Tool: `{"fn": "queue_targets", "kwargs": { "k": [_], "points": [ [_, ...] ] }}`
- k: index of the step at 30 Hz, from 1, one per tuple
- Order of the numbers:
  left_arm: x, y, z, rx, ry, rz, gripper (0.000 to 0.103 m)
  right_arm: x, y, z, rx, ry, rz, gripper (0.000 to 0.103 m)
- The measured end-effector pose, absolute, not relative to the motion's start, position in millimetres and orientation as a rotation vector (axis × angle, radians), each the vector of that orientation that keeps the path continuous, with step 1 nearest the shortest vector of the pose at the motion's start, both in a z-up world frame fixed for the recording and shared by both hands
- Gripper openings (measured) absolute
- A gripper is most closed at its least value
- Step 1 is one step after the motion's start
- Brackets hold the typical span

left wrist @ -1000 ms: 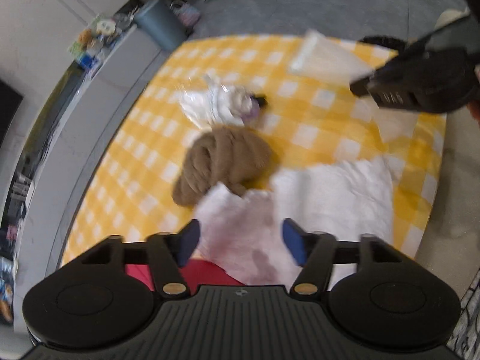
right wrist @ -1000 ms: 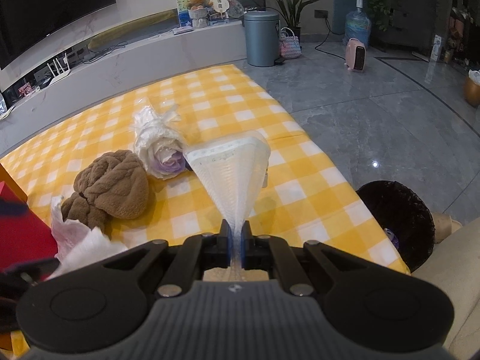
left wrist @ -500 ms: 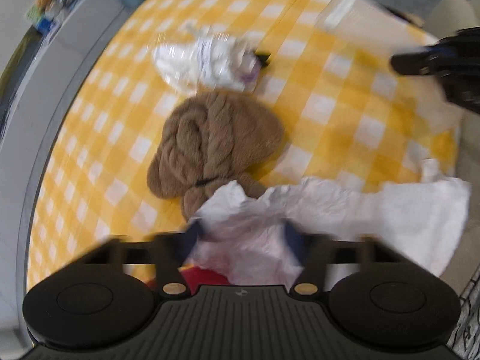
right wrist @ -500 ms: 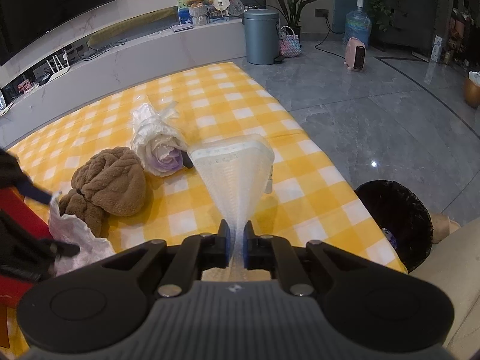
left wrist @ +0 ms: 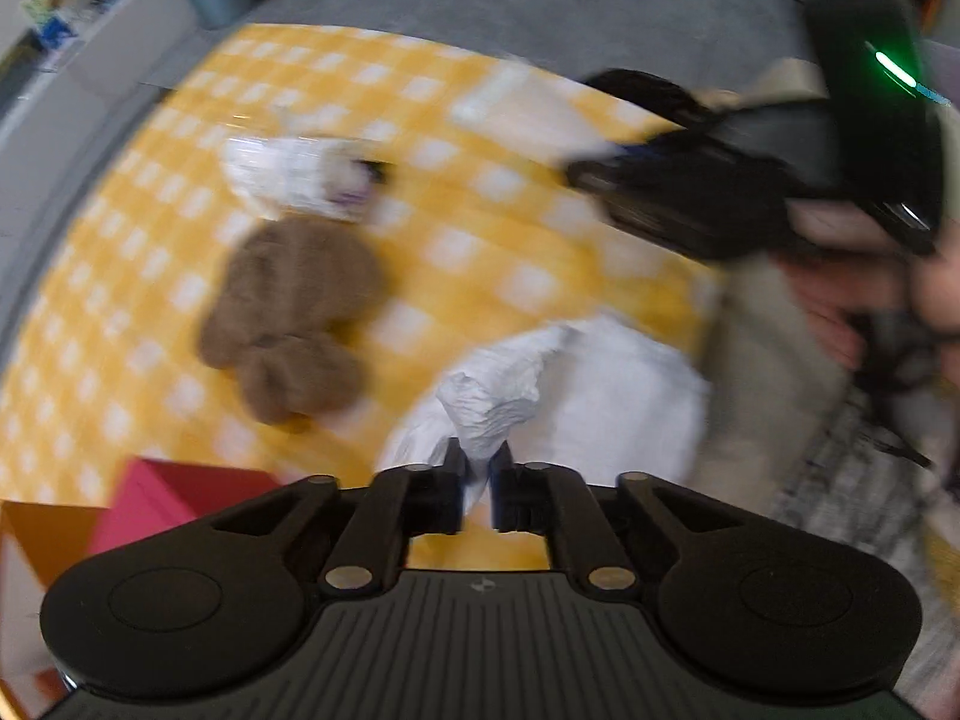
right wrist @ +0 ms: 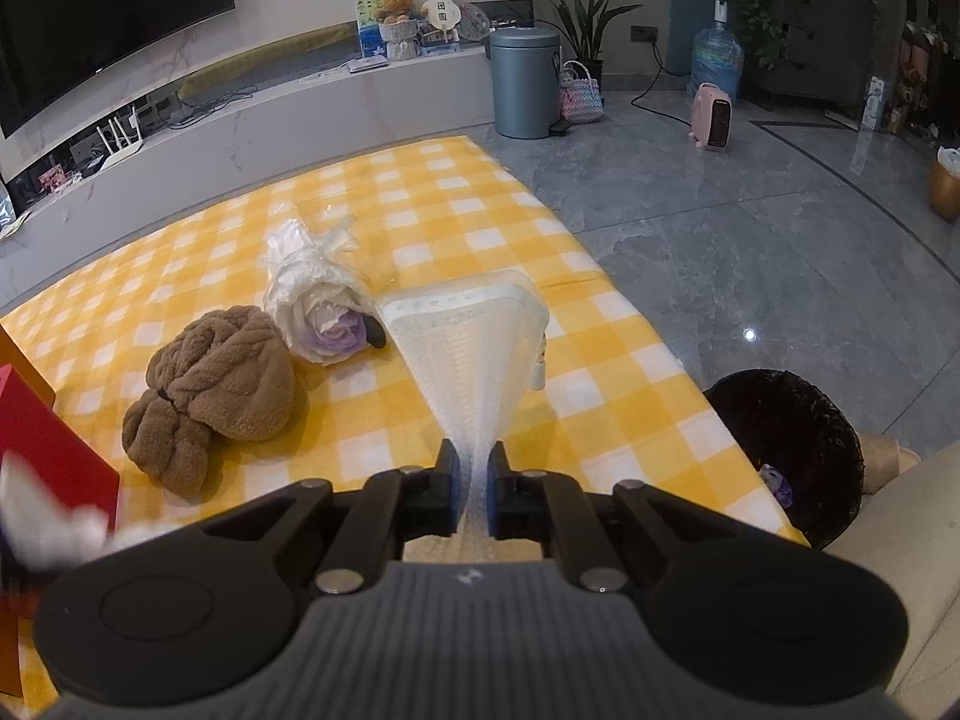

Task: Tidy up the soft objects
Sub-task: 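Hold the mesh bag with the right tool while the left tool lifts the white tissue, then carry the white tissue with the left tool toward the white box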

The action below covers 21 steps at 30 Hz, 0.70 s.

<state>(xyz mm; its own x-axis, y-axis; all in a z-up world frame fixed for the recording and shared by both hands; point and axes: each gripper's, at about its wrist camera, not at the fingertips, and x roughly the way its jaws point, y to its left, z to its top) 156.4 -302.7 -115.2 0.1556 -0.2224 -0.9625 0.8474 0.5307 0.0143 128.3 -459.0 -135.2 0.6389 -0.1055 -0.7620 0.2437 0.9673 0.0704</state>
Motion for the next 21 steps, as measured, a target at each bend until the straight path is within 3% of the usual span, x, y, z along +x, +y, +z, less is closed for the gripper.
{"fn": "queue_targets", "kwargs": {
  "k": [1,3,10,14,16,21],
  "points": [
    [147,-306,-119,0.660,1.163,-0.866,0.030,128,-461,-135,0.178,0.853,-0.207,0.007],
    [126,-313,-130,0.668,1.129,-0.900,0.095,127,-465,-133,0.187,0.849,-0.218,0.007],
    [80,-347,-183,0.860,0.898,-0.810,0.096,125,-470,-132,0.203,0.847,-0.222,0.007],
    [90,-347,-199,0.892,0.908,-0.758,0.096,127,-468,-133,0.204,0.851,-0.212,0.008],
    [96,-345,-208,0.926,0.883,-0.730,0.103,127,-469,-132,0.205,0.851,-0.210,0.009],
    [116,-338,-207,0.855,0.871,-0.804,0.103,126,-468,-133,0.198,0.859,-0.208,0.010]
  ]
}}
